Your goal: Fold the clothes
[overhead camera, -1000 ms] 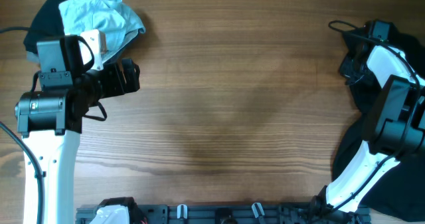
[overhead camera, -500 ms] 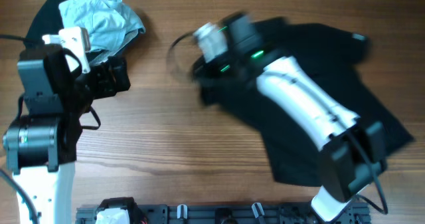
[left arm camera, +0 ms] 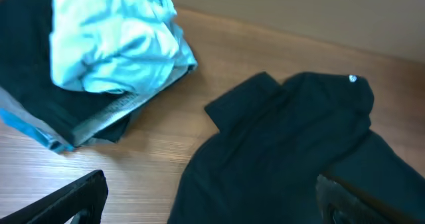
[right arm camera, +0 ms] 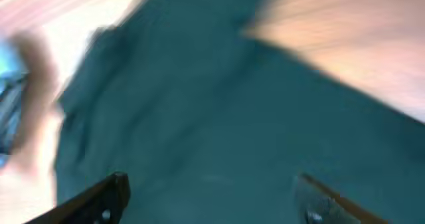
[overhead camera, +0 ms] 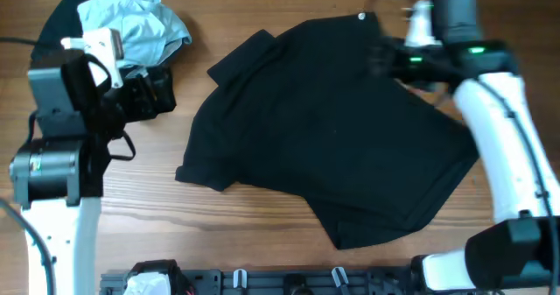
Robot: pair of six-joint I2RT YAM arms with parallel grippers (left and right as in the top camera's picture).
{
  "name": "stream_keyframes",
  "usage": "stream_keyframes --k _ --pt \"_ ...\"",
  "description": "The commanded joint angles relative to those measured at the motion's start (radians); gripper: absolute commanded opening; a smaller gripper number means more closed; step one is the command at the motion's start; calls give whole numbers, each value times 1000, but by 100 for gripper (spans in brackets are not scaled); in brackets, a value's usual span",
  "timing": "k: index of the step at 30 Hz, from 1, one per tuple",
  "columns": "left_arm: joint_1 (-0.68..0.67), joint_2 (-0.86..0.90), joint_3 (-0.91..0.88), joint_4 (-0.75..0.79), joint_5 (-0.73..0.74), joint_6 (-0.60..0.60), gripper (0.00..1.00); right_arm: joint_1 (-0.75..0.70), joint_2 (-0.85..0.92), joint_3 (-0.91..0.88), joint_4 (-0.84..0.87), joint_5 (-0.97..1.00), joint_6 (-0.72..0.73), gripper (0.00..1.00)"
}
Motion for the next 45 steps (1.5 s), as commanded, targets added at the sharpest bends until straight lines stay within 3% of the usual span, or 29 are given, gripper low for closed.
stream_keyframes --k 1,4,10,11,13,14,15,16,17,22,23,24,25,27,31,32,33,36,41,45 --pt "7 31 18 10 38 -6 100 -328 89 -60 -74 -3 -70 82" --pt "7 42 18 11 42 -6 100 -525 241 -107 -89 -18 -121 82" --pt "7 42 18 10 53 -7 100 -615 402 -113 -33 173 -35 82" --pt "7 42 18 11 53 -7 100 -614 415 -122 -30 169 -34 76" --pt "7 42 18 10 53 -7 100 -614 422 -142 -2 169 -32 47" --pt "7 42 18 10 53 -7 100 -615 422 -152 18 165 -25 38" --pt "7 42 18 11 53 -7 100 -614 422 -158 37 162 -18 36" --pt "7 42 18 11 53 -7 100 -615 422 -159 65 158 -5 16" --pt "7 42 18 11 53 -7 100 -615 422 -160 101 158 0 4" --pt "7 42 18 20 53 -7 100 -616 402 -24 381 76 -223 4" --pt "7 42 18 21 53 -7 100 -617 396 66 386 76 -264 4" --pt "7 42 18 21 53 -7 100 -620 395 158 386 72 -261 28" --pt "7 42 18 23 53 -7 100 -619 393 218 385 71 -262 81" --pt "7 42 18 22 53 -7 100 -620 385 288 351 55 -259 81" --pt "7 44 18 26 53 -7 100 -620 325 315 145 -156 -189 87" --pt "7 49 18 26 63 -7 95 -618 318 315 74 -250 -206 85" --pt "7 63 18 24 111 -6 83 -611 315 315 9 -358 -270 79" --pt "-35 163 17 -6 161 -1 62 -557 270 315 -139 -513 -428 80" --pt "-206 438 18 -4 161 105 79 -445 130 315 -287 -441 -367 82" --pt "-301 664 18 66 147 160 80 -365 125 251 -424 -149 -266 84"
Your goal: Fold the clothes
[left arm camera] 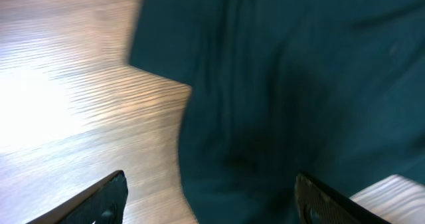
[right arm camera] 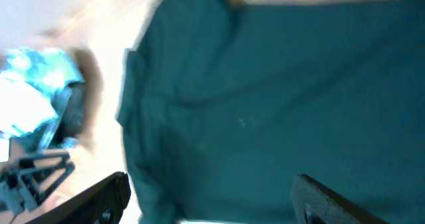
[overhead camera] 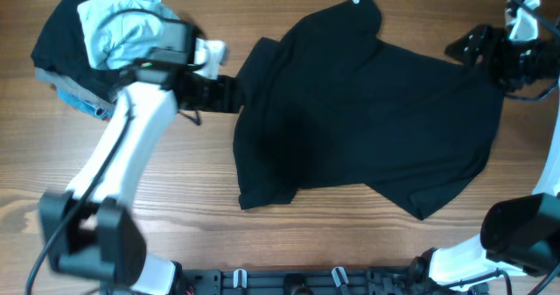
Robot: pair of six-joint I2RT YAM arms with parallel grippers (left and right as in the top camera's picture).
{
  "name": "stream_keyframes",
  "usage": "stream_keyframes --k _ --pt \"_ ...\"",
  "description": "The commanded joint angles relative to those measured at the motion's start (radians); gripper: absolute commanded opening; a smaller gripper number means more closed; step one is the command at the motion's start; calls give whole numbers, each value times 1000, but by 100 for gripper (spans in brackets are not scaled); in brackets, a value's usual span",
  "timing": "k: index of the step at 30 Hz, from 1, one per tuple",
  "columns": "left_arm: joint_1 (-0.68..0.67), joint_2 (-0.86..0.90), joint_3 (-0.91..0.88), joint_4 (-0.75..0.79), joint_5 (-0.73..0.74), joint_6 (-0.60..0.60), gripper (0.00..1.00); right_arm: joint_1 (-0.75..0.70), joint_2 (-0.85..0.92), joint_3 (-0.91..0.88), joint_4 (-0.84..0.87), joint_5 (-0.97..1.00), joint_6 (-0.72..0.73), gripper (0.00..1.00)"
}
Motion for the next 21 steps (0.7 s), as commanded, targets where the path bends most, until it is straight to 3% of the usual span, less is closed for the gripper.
stream_keyframes --k 1,6,7,11,12,13,17,21 --pt "-42 150 10 54 1 59 79 45 8 -94 -24 187 64 84" --pt "-42 293 10 124 1 59 80 53 8 -296 62 187 65 84" --pt "-42 306 10 136 1 59 75 53 8 -335 82 187 65 84" --pt "-42 320 10 183 1 59 42 52 8 -504 189 193 115 86" --pt "-38 320 10 187 -16 59 18 52 8 -551 228 264 153 85" --pt "-30 320 10 187 -52 59 4 50 8 -578 246 338 187 85" --pt "87 288 10 186 -137 -110 4 -14 8 -655 256 416 244 86" --pt "161 248 10 192 -18 -130 4 -77 8 -740 268 440 249 81"
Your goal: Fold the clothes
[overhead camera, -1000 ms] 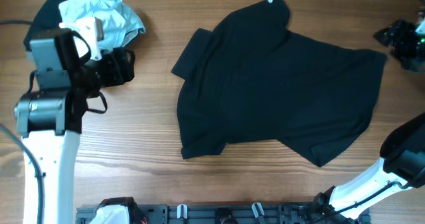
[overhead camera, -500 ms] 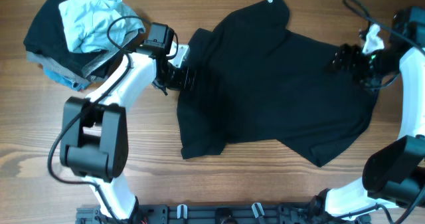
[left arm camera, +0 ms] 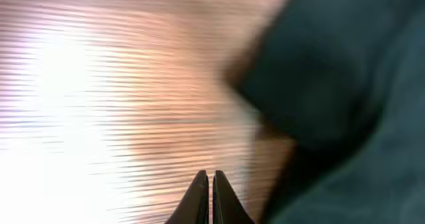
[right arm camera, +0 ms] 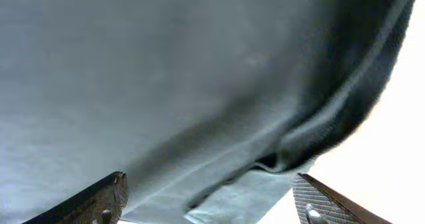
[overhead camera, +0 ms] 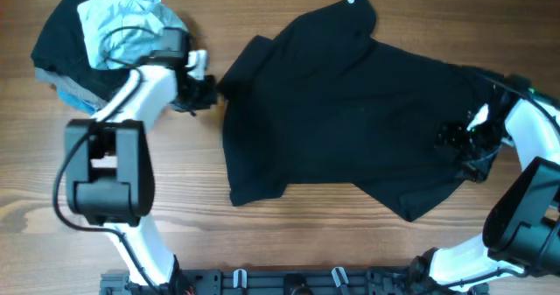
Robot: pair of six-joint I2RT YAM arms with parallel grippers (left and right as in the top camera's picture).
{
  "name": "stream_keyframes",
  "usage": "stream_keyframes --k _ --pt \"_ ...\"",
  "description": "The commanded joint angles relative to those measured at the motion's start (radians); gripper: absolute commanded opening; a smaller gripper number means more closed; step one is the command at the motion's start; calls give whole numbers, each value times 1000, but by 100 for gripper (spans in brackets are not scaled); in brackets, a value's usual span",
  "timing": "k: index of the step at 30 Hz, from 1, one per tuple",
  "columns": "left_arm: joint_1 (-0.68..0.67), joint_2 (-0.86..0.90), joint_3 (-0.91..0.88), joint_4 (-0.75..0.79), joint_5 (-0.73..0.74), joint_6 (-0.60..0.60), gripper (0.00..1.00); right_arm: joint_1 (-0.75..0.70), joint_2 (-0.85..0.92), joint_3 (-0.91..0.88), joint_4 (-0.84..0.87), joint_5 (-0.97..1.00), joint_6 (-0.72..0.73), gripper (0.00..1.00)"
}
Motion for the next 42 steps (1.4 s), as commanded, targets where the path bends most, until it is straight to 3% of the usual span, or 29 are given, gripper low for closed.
stream_keyframes --k 1,3,4,5,6,7,8,10,11,12,13,18,21,22,25,26,27,28,29,30,33,35,38,42 --pt "20 -54 10 -5 45 -43 4 -50 0 -75 23 78 48 74" --pt "19 -54 10 -14 45 -43 4 -80 0 -103 23 81 47 68" --pt "19 -54 10 -16 46 -43 4 -95 0 -126 22 80 45 76" --pt "17 -54 10 -16 46 -42 4 -99 0 -151 22 80 46 93" --pt "15 -54 10 -16 51 -42 4 -99 0 -176 31 69 46 95" --pt "10 -54 10 -16 90 -18 11 -98 0 -196 43 32 46 92" --pt "2 -54 10 -16 142 15 21 -98 0 -208 57 15 48 80" --pt "-30 -54 10 -15 207 79 50 -98 0 -210 78 3 51 44" --pt "-50 -53 10 -15 206 109 58 -101 0 -207 89 5 61 17" --pt "-82 -48 10 -15 206 148 65 -116 0 -195 90 12 87 4" --pt "-101 -44 10 -14 191 161 68 -129 0 -185 90 12 89 4" --pt "-166 8 10 -9 55 164 67 -146 0 -180 93 11 48 4" --pt "-166 41 9 -8 -45 161 57 -150 0 -174 109 15 48 4" --pt "-166 69 8 -7 -108 134 49 -166 0 -138 105 81 76 4" --pt "-166 111 8 -6 -121 103 24 -221 0 13 76 140 103 4" --pt "-164 114 8 -6 -125 83 22 -240 0 80 66 144 98 4" --pt "-164 113 8 -3 -126 63 26 -262 0 145 66 143 97 4" --pt "-161 113 8 2 -124 48 38 -271 0 180 64 142 92 23" --pt "-157 113 8 6 -123 29 46 -273 0 203 56 132 62 79" --pt "-157 112 11 5 -114 27 52 -273 0 208 40 132 39 99" --pt "-157 75 37 -36 -105 28 61 -273 0 208 -21 97 20 100" --pt "-157 35 69 -102 -80 28 63 -272 0 207 -46 -35 -31 100" --pt "-172 -27 77 -234 149 66 60 -272 0 207 -40 -92 -42 100" --pt "-243 -25 -7 -323 156 50 59 -272 0 204 -49 -114 -60 100"
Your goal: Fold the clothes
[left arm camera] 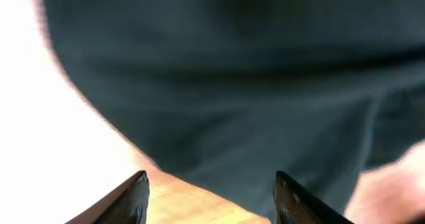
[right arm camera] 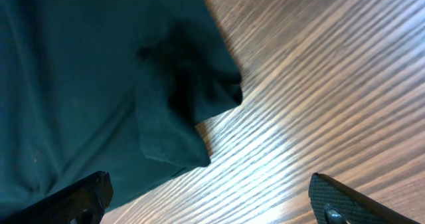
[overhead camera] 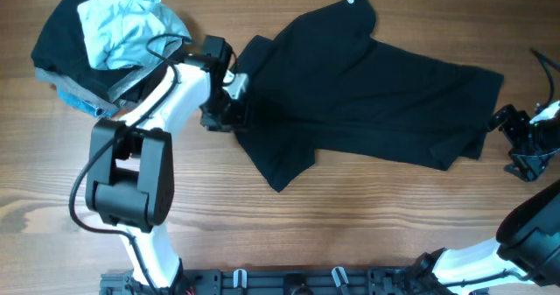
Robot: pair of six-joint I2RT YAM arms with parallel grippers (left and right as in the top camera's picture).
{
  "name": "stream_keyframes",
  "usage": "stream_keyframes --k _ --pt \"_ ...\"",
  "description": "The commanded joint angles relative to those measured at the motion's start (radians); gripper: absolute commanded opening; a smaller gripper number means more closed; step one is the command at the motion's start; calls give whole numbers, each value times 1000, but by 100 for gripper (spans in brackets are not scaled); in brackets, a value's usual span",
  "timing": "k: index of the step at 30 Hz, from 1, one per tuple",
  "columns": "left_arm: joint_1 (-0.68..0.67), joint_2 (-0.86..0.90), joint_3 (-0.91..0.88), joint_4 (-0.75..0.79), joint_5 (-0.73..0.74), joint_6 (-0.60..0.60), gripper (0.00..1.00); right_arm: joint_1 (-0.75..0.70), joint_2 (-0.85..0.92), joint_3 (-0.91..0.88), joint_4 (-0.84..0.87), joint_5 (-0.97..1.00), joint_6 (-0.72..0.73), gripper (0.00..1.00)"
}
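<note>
A black shirt (overhead camera: pixel 367 94) lies spread across the middle of the table, with a white button at its far edge and a corner pointing to the front. My left gripper (overhead camera: pixel 229 111) sits at the shirt's left edge. In the left wrist view the gripper (left arm camera: pixel 212 204) is open, with the dark cloth (left arm camera: pixel 232 71) just ahead and wood between the fingers. My right gripper (overhead camera: pixel 514 143) stands off the shirt's right end. In the right wrist view this gripper (right arm camera: pixel 212 197) is open over bare wood, and the shirt's corner (right arm camera: pixel 179 98) lies ahead to the left.
A pile of clothes (overhead camera: pixel 122 32) sits at the back left: a crumpled light blue garment on top of black and blue ones. A black rail (overhead camera: pixel 289 282) runs along the table's front edge. A cable (overhead camera: pixel 542 63) shows at the right edge.
The shirt is now a narrower band with a corner to the front left. My right gripper has moved off the shirt's lower right onto bare wood. My left gripper, shut then, is open.
The shirt first lay slanted mid-table, my left arm by the pile and my right gripper at the shirt's far right. Then both grippers stood open at its two side edges. Later the left was shut by the sleeve and the right on the hem; now both are open.
</note>
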Motion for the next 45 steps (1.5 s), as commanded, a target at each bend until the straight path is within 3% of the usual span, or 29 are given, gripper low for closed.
stream_keyframes --k 1,4,6,7,9,12,16,19,20,21,22,23,25,27,29,32,36,38,40,41,45 --pt "-58 -18 -89 -7 78 2 60 5 -5 3 -5 -42 -25 100" --pt "-97 -18 -167 21 87 -20 61 24 -5 3 -5 -42 -25 100" --pt "-98 -18 -209 50 83 -50 56 51 -5 3 -3 -42 -25 99" --pt "-97 -18 -232 65 79 -51 46 67 -5 2 -2 -42 -25 99" --pt "-90 -18 -247 85 9 -137 4 95 -5 2 -1 -42 -24 99" --pt "-16 -33 -247 52 -121 -253 4 116 -5 2 3 -41 -24 98" --pt "165 -137 -247 2 -132 -240 4 116 -4 -29 21 -16 -24 98" --pt "259 -281 -247 -82 -257 -252 4 116 -5 -122 55 5 -18 98" --pt "273 -303 -247 -81 -236 -248 4 114 -5 -153 75 61 21 98" --pt "276 -333 -247 -53 -116 -181 4 111 -5 -193 113 134 92 98" --pt "265 -338 -247 -29 3 -111 9 109 -5 -219 151 132 104 96" --pt "236 -336 -247 -10 82 -75 25 109 -4 -240 191 109 109 91" --pt "153 -315 -259 38 90 -61 46 109 -4 -270 280 11 69 80" --pt "56 -284 -278 105 90 -62 58 109 -4 -320 388 -94 65 71" --pt "-27 -233 -280 130 90 -62 64 109 -4 -346 417 -147 45 68" --pt "-87 -160 -280 129 79 -63 66 109 -5 -344 414 -146 35 77" --pt "-111 -81 -280 129 79 -71 67 109 -22 -325 384 -146 29 80" --pt "-111 -63 -280 133 79 -70 59 109 -44 -321 380 -146 29 81" --pt "-111 -42 -281 145 80 -71 35 109 -62 -321 381 -146 30 82" --pt "-111 -29 -281 152 80 -74 8 109 -64 -321 382 -146 30 82" --pt "-84 -38 -280 146 65 -125 4 109 -64 -321 381 -146 30 82"
